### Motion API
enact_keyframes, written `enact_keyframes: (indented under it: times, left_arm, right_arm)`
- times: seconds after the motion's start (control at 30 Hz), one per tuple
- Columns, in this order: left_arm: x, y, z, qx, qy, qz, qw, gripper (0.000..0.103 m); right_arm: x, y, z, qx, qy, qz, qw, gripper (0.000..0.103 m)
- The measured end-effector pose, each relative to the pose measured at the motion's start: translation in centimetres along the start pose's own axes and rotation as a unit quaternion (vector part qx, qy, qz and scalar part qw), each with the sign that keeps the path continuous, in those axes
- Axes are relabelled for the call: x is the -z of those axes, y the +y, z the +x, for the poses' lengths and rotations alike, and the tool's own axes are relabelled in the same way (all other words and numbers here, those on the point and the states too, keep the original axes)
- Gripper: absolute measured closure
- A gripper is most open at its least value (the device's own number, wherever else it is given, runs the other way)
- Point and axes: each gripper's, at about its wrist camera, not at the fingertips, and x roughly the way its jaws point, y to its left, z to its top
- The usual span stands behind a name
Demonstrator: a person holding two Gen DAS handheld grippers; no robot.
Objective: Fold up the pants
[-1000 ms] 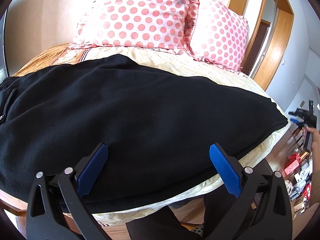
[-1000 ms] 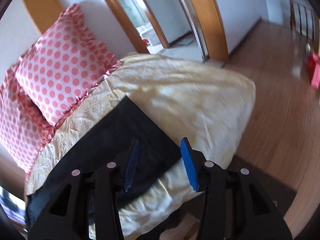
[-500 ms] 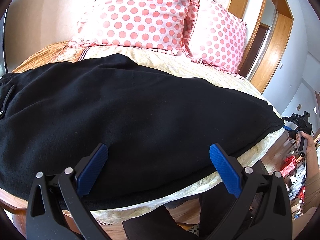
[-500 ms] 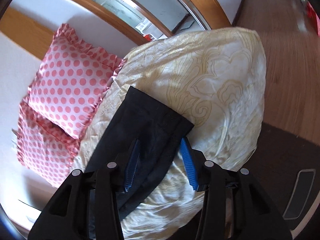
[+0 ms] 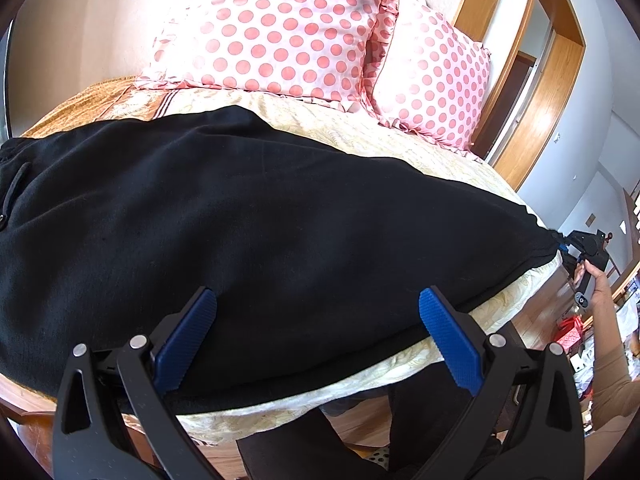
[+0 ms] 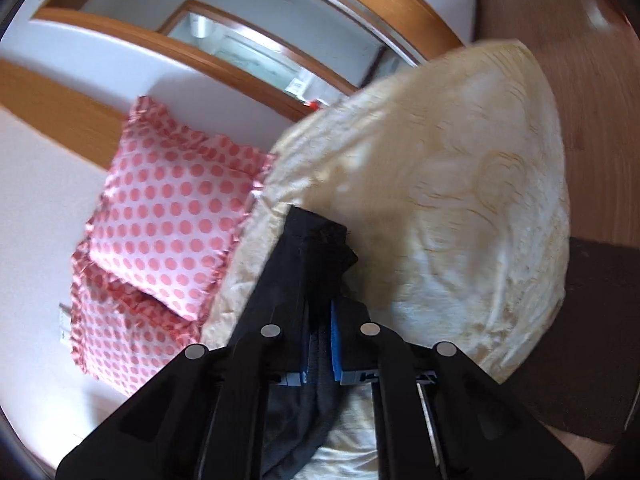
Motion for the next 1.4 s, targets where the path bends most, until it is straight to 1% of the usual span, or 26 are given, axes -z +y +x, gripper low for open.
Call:
enact_keyframes:
  times: [0.1,0.17,0.2,0.23,0.3,0.33,0.37,0.4,0.47,0.5,0.53,0.6,0.67,0.7,0.73,0.77,0.83,0.87,0.9,0.97,1.0,1.07,1.13,1.3,1.37,1.4]
  left_arm:
    - [0.1,0.1,-0.1,0.003,0.000,-0.001,1.0000,0.002]
    - [0.2,0.0,-0.1,0.001,-0.003,0.000,1.0000,0.002]
    - [0.2,0.0,-0.1,-0.001,-0.004,0.000,1.0000,0.002]
    - [0.3,-0.1,-0.1,-0.003,-0.006,0.001,1.0000,0.002]
    - [0.4,-0.2,-0.2,-0.004,-0.009,0.000,0.9999,0.002]
    - [0.4,-0.2,-0.4,-0.002,-0.012,-0.003,0.9999,0.002]
    - [0.5,-0.2,-0.5,0.002,-0.015,-0.006,0.9999,0.002]
    - [0.5,-0.2,-0.8,0.006,-0.020,-0.012,0.9997,0.002]
    - [0.6,0.0,-1.4,0.012,-0.030,-0.023,0.9992,0.002]
    - [0.6,0.0,-1.7,0.014,-0.034,-0.027,0.9989,0.002]
    - [0.7,0.1,-2.1,0.017,-0.040,-0.036,0.9984,0.002]
    - [0.8,0.5,-2.7,0.023,-0.046,-0.053,0.9973,0.002]
    - [1.0,1.1,-3.5,0.025,-0.054,-0.074,0.9955,0.002]
    - [1.1,1.3,-3.9,0.025,-0.057,-0.080,0.9949,0.002]
    - [1.2,1.5,-4.5,0.021,-0.063,-0.085,0.9941,0.002]
    - [1.3,1.6,-5.0,0.018,-0.069,-0.087,0.9937,0.002]
    - [1.5,1.8,-6.4,0.000,-0.087,-0.087,0.9924,0.002]
    - [1.6,1.9,-7.0,-0.011,-0.097,-0.087,0.9915,0.002]
    - [1.7,1.9,-7.6,-0.018,-0.104,-0.087,0.9907,0.002]
    - [1.7,2.4,-8.7,-0.033,-0.122,-0.092,0.9877,0.002]
    - [1.7,2.6,-9.0,-0.035,-0.128,-0.096,0.9865,0.002]
    - [1.8,3.4,-9.6,-0.042,-0.137,-0.110,0.9836,0.002]
    - [1.8,4.2,-10.2,-0.057,-0.144,-0.122,0.9804,0.002]
    - [2.2,6.0,-11.7,-0.072,-0.163,-0.156,0.9715,0.002]
    - [2.2,6.7,-12.3,-0.079,-0.173,-0.170,0.9668,0.002]
    - [2.3,7.2,-12.7,-0.083,-0.179,-0.176,0.9644,0.002]
  right_arm:
    - [0.3,3.9,-0.5,-0.041,-0.002,-0.054,0.998,0.095]
    - [1.2,8.2,-0.7,-0.078,0.002,-0.108,0.991,0.095]
    - [1.8,10.2,-0.6,-0.096,0.008,-0.131,0.987,0.095]
    - [3.1,13.4,-0.3,-0.125,0.020,-0.163,0.979,0.095]
    - [5.4,17.3,0.1,-0.165,0.040,-0.201,0.965,0.095]
    - [7.0,19.6,0.6,-0.190,0.056,-0.222,0.955,0.095]
    - [9.4,22.4,1.2,-0.220,0.076,-0.246,0.941,0.095]
    - [11.1,24.1,1.7,-0.239,0.091,-0.259,0.931,0.095]
    - [16.4,28.0,3.2,-0.288,0.140,-0.292,0.901,0.095]
    - [18.5,29.1,3.9,-0.301,0.162,-0.302,0.890,0.095]
    - [21.9,30.4,4.9,-0.314,0.194,-0.318,0.874,0.095]
    - [27.5,31.7,6.6,-0.318,0.246,-0.350,0.846,0.095]
    - [33.4,31.6,8.5,-0.302,0.306,-0.382,0.818,0.095]
    - [35.4,31.3,9.1,-0.293,0.327,-0.392,0.808,0.095]
    - [37.9,30.8,9.9,-0.279,0.354,-0.407,0.795,0.095]
    - [39.6,30.3,10.2,-0.266,0.368,-0.419,0.787,0.095]
    - [41.4,29.6,10.2,-0.251,0.366,-0.444,0.779,0.095]
    - [41.5,29.6,10.1,-0.250,0.359,-0.446,0.781,0.095]
    - [41.3,29.9,10.0,-0.252,0.354,-0.441,0.785,0.095]
    - [40.2,30.6,10.1,-0.264,0.338,-0.416,0.802,0.095]
    - [40.3,31.3,10.1,-0.265,0.331,-0.420,0.802,0.095]
    - [42.2,32.2,9.6,-0.260,0.337,-0.463,0.777,0.095]
    - [43.9,32.2,9.5,-0.265,0.351,-0.470,0.765,0.095]
    - [45.4,31.7,8.4,-0.265,0.344,-0.495,0.752,0.095]
    - [45.8,31.3,8.1,-0.261,0.343,-0.501,0.750,0.095]
    - [45.8,31.1,7.8,-0.262,0.338,-0.500,0.753,0.095]
